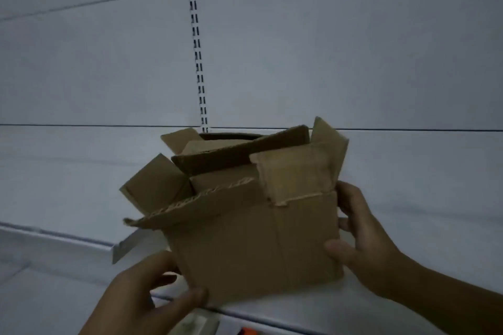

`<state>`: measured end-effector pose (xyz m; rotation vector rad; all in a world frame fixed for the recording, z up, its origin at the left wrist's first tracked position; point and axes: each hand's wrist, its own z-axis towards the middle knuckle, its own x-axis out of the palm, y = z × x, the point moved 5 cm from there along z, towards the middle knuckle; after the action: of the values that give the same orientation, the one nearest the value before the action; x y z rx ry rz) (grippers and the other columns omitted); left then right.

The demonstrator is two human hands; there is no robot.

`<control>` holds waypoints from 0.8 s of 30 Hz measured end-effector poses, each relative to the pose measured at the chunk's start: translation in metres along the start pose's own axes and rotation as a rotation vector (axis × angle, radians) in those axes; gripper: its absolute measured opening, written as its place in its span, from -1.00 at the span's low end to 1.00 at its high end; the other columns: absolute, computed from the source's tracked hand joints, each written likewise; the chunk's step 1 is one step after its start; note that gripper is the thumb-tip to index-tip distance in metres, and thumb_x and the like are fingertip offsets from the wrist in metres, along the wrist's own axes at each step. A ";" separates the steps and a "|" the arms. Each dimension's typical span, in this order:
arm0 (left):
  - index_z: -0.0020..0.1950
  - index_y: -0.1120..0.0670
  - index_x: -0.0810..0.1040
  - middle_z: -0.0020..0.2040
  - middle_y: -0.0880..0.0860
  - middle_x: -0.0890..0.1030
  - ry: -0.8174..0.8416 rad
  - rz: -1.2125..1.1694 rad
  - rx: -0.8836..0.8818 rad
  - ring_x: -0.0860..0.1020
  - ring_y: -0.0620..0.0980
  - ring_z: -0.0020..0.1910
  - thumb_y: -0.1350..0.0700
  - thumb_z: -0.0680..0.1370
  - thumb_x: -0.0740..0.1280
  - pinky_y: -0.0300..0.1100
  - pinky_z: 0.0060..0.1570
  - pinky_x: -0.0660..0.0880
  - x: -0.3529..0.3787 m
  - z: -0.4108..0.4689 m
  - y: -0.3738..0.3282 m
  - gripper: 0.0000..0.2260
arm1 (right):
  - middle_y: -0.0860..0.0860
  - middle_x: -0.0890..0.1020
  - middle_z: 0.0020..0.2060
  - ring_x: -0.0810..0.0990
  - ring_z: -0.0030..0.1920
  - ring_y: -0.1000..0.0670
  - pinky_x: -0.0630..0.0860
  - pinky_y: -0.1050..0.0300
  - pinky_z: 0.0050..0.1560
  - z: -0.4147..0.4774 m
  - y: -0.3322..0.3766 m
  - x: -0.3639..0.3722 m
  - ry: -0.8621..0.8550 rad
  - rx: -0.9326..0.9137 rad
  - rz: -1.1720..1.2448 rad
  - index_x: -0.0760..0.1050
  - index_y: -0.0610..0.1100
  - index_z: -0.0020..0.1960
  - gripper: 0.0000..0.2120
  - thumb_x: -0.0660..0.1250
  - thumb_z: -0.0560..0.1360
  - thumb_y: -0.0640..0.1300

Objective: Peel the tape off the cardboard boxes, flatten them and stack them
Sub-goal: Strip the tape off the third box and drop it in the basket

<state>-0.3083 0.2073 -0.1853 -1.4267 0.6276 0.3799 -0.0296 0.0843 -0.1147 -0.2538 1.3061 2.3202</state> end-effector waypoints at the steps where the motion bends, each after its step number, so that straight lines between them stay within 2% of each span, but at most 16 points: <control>1: -0.20 -0.08 0.61 -0.40 -0.02 0.52 0.074 -0.083 0.002 0.57 0.09 -0.03 0.29 0.26 0.58 -0.21 -0.24 0.50 0.009 0.003 -0.020 -0.68 | 0.41 0.53 0.00 0.56 0.04 0.22 0.56 0.30 -0.11 -0.004 0.008 -0.013 -0.059 0.003 0.091 0.28 0.52 0.05 -0.38 0.39 0.03 0.44; 3: -0.47 -0.01 0.56 -0.23 0.07 0.59 0.261 -0.251 0.135 0.44 -0.13 -0.25 0.53 0.35 0.41 -0.37 -0.27 0.45 0.027 0.006 -0.070 -0.56 | 0.35 0.64 -0.14 0.64 -0.10 0.19 0.57 0.32 -0.26 -0.013 0.018 -0.045 -0.200 0.042 0.215 0.41 0.29 0.06 -0.25 0.45 -0.09 0.44; 4: -0.58 -0.01 0.55 -0.25 0.05 0.57 0.339 -0.330 0.172 0.41 -0.16 -0.29 0.58 0.24 0.42 -0.46 -0.38 0.41 0.036 -0.001 -0.100 -0.52 | 0.31 0.67 -0.19 0.66 -0.15 0.20 0.57 0.33 -0.30 -0.018 0.024 -0.063 -0.258 0.072 0.226 0.45 0.19 0.04 -0.19 0.46 -0.15 0.47; 5: -0.58 0.03 0.58 -0.31 -0.02 0.55 0.399 -0.430 0.234 0.44 -0.18 -0.32 0.56 0.14 0.43 -0.50 -0.49 0.37 0.042 -0.013 -0.144 -0.59 | 0.26 0.69 -0.18 0.67 -0.15 0.20 0.58 0.32 -0.28 -0.022 0.030 -0.082 -0.298 0.103 0.226 0.48 0.13 0.02 -0.16 0.45 -0.17 0.49; 6: -0.41 0.15 0.66 -0.32 -0.08 0.54 0.435 -0.420 0.365 0.49 -0.16 -0.30 0.55 0.06 0.46 -0.48 -0.50 0.37 0.058 -0.017 -0.151 -0.67 | 0.22 0.70 -0.16 0.67 -0.13 0.19 0.59 0.31 -0.25 -0.024 0.035 -0.098 -0.316 0.148 0.233 0.50 0.12 0.04 -0.16 0.44 -0.15 0.51; 7: -0.08 0.22 0.66 -0.27 -0.10 0.52 0.432 -0.428 0.409 0.53 -0.12 -0.18 0.43 0.11 0.57 -0.45 -0.42 0.38 0.069 -0.032 -0.173 -0.59 | 0.19 0.70 -0.14 0.67 -0.13 0.16 0.60 0.26 -0.23 -0.028 0.038 -0.116 -0.319 0.205 0.227 0.51 0.12 0.06 -0.18 0.43 -0.09 0.51; 8: 0.20 0.16 0.54 -0.15 -0.12 0.51 0.427 -0.404 0.489 0.52 -0.10 0.03 0.16 0.17 0.63 -0.45 -0.24 0.38 0.081 -0.039 -0.186 -0.38 | 0.16 0.70 -0.16 0.68 -0.16 0.12 0.61 0.17 -0.26 -0.033 0.041 -0.132 -0.328 0.281 0.217 0.53 0.14 0.06 -0.27 0.40 0.00 0.50; 9: 0.34 0.01 0.41 0.01 -0.17 0.51 0.337 -0.344 0.638 0.45 -0.18 0.22 -0.13 0.13 0.60 -0.47 -0.07 0.35 0.092 -0.048 -0.199 -0.17 | 0.10 0.70 -0.21 0.68 -0.24 0.05 0.59 0.10 -0.32 -0.038 0.040 -0.149 -0.350 0.361 0.197 0.56 0.17 0.02 -0.43 0.34 0.14 0.47; 10: 0.38 -0.19 0.30 0.17 -0.29 0.43 0.235 -0.245 0.829 0.34 -0.33 0.30 -0.31 0.14 0.48 -0.54 0.06 0.29 0.099 -0.067 -0.212 -0.15 | 0.03 0.67 -0.30 0.64 -0.35 -0.02 0.53 0.08 -0.38 -0.043 0.036 -0.168 -0.369 0.463 0.148 0.60 0.17 -0.03 -0.55 0.22 0.29 0.43; 11: 0.36 -0.32 0.21 0.24 -0.39 0.34 0.150 -0.189 0.989 0.28 -0.43 0.30 -0.36 0.17 0.38 -0.57 0.15 0.24 0.103 -0.084 -0.223 -0.21 | -0.03 0.61 -0.41 0.56 -0.45 -0.04 0.46 0.11 -0.43 -0.048 0.029 -0.187 -0.352 0.559 0.085 0.61 0.13 -0.06 -0.54 0.07 0.42 0.38; 12: 0.33 -0.37 0.19 0.24 -0.41 0.31 0.101 -0.171 1.052 0.29 -0.45 0.27 -0.35 0.22 0.33 -0.58 0.16 0.23 0.111 -0.092 -0.232 -0.29 | -0.05 0.54 -0.49 0.48 -0.51 -0.02 0.39 0.16 -0.48 -0.054 0.023 -0.203 -0.316 0.651 0.044 0.60 0.05 -0.06 -0.44 -0.04 0.47 0.36; 14: 0.28 -0.29 0.34 0.18 -0.31 0.42 0.153 -0.360 0.968 0.42 -0.36 0.17 -0.28 0.26 0.34 -0.49 0.12 0.36 0.126 -0.091 -0.252 -0.41 | -0.07 0.53 -0.52 0.49 -0.54 -0.04 0.32 0.24 -0.54 -0.067 0.012 -0.222 -0.207 0.783 0.022 0.54 -0.09 0.00 -0.29 -0.16 0.46 0.40; 16: 0.22 -0.15 0.48 0.15 -0.13 0.53 0.257 -0.556 0.782 0.55 -0.23 0.08 -0.17 0.36 0.39 -0.31 0.01 0.52 0.143 -0.073 -0.270 -0.56 | -0.18 0.62 -0.42 0.61 -0.44 -0.14 0.37 0.23 -0.55 -0.073 0.005 -0.230 -0.118 0.863 0.005 0.50 -0.15 0.12 -0.20 -0.19 0.41 0.43; 19: 0.16 0.00 0.53 0.02 0.01 0.62 0.285 -0.509 0.573 0.59 -0.09 -0.02 -0.02 0.57 0.20 -0.24 -0.11 0.50 0.154 -0.047 -0.287 -0.77 | -0.23 0.68 -0.27 0.65 -0.37 -0.11 0.45 0.22 -0.46 -0.078 -0.003 -0.235 -0.040 0.862 -0.070 0.52 -0.23 0.12 -0.11 -0.15 0.33 0.46; 22: -0.14 0.08 0.56 -0.28 0.03 0.59 0.257 -0.494 0.408 0.55 -0.01 -0.20 0.01 0.61 0.12 -0.16 -0.16 0.43 0.168 -0.017 -0.293 -0.71 | -0.20 0.69 -0.29 0.64 -0.37 -0.07 0.47 0.22 -0.41 -0.076 -0.006 -0.227 0.039 0.803 -0.093 0.55 -0.28 0.06 -0.22 0.03 0.32 0.39; 24: -0.26 0.08 0.48 -0.39 0.04 0.49 0.236 -0.535 0.256 0.47 -0.01 -0.32 0.04 0.59 0.14 -0.16 -0.22 0.39 0.181 0.005 -0.288 -0.72 | -0.14 0.68 -0.33 0.63 -0.38 -0.05 0.49 0.21 -0.39 -0.074 -0.008 -0.217 0.109 0.737 -0.086 0.57 -0.25 -0.01 -0.42 0.17 0.38 0.25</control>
<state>0.0067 0.1541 -0.0669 -1.3391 0.4382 -0.2854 0.1591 -0.0401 -0.0787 -0.1834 2.0448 1.6254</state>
